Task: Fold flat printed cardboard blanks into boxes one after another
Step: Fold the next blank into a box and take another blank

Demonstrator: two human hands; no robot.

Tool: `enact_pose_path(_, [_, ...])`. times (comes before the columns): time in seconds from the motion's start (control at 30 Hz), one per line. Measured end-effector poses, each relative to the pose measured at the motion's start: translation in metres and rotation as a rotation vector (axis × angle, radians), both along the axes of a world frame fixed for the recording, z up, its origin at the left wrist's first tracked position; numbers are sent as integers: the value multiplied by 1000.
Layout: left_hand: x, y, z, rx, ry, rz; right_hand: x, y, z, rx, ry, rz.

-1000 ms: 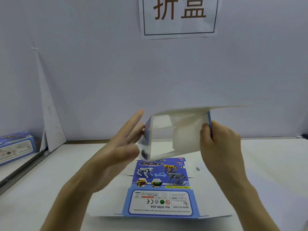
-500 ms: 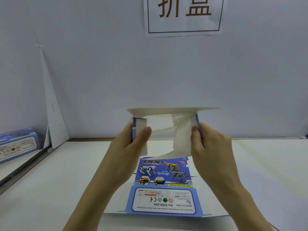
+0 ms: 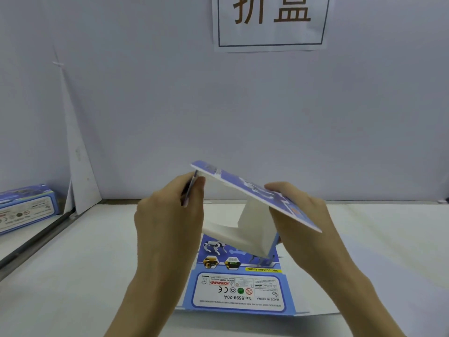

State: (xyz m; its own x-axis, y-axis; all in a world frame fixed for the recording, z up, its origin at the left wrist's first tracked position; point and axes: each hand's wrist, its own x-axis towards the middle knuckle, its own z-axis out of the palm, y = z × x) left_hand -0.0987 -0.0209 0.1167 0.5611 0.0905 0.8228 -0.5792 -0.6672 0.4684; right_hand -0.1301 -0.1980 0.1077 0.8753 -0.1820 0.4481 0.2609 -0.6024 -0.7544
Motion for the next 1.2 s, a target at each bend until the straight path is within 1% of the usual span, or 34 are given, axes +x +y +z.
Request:
enact_pose_path(0.07, [0, 4, 2, -22, -36, 19, 0, -1, 3, 58, 81, 109])
enact_pose_path(0.13, [1, 8, 2, -20, -47, 33, 0, 0, 4, 51, 139, 194])
enact_pose_path(0.17, [2, 8, 3, -14, -37, 33, 0, 1, 6, 28, 153, 194])
enact_pose_path(0.23, [3, 6, 3, 26, -11, 19, 2, 1, 5, 33, 141, 127])
enact_pose_path(0.3, [6, 4, 1, 63, 19, -23, 5, -3, 5, 141, 126, 44])
enact_pose_path(0.37, [6, 4, 0, 70, 36, -22, 6, -5, 9, 267, 120, 84])
enact_pose_path(0.43, [6, 3, -1, 61, 44, 3, 7, -8, 9, 323, 139, 134])
enact_pose_path(0.5, [4, 0, -1, 57, 58, -10, 11, -9, 6, 347, 170, 128])
enact_pose_path(0.57, [5, -1, 2, -34, 103, -139, 14, -10, 3, 430, 175, 89])
enact_pose_path(0.63, [6, 4, 2, -156, 186, -370, 16, -10, 5, 617, 185, 85])
enact_pose_path(0.67, [8, 9, 1, -146, 190, -464, 17, -11, 7, 712, 198, 104])
enact_pose_path(0.73, [12, 12, -1, 53, 165, -517, 15, -10, 12, 834, 239, 149])
enact_pose_path(0.8, [18, 6, -8, 276, 140, -410, 12, -10, 15, 799, 290, 182])
enact_pose_path(0.87, [23, -1, -14, 382, 61, -262, 7, -7, 18, 653, 348, 206])
enact_pose_path(0.9, [24, -2, -14, 386, 26, -228, 5, -7, 19, 572, 368, 221])
enact_pose_path(0.97, [24, 4, -11, 345, -23, -241, 4, -9, 20, 427, 378, 244])
enact_pose_path(1.03, [27, 12, -7, 316, -79, -237, 2, -12, 20, 255, 359, 203])
enact_pose_path(1.07, [27, 14, -4, 319, -93, -237, 1, -15, 20, 174, 319, 180])
enact_pose_path(1.1, [26, 15, -2, 337, -88, -233, 1, -17, 21, 147, 243, 161])
enact_pose_path(1.13, [21, 16, 0, 357, -62, -231, 0, -19, 21, 181, 116, 134])
enact_pose_path(1.2, [16, 18, 5, 403, 2, -241, -4, -24, 24, 371, -174, 61])
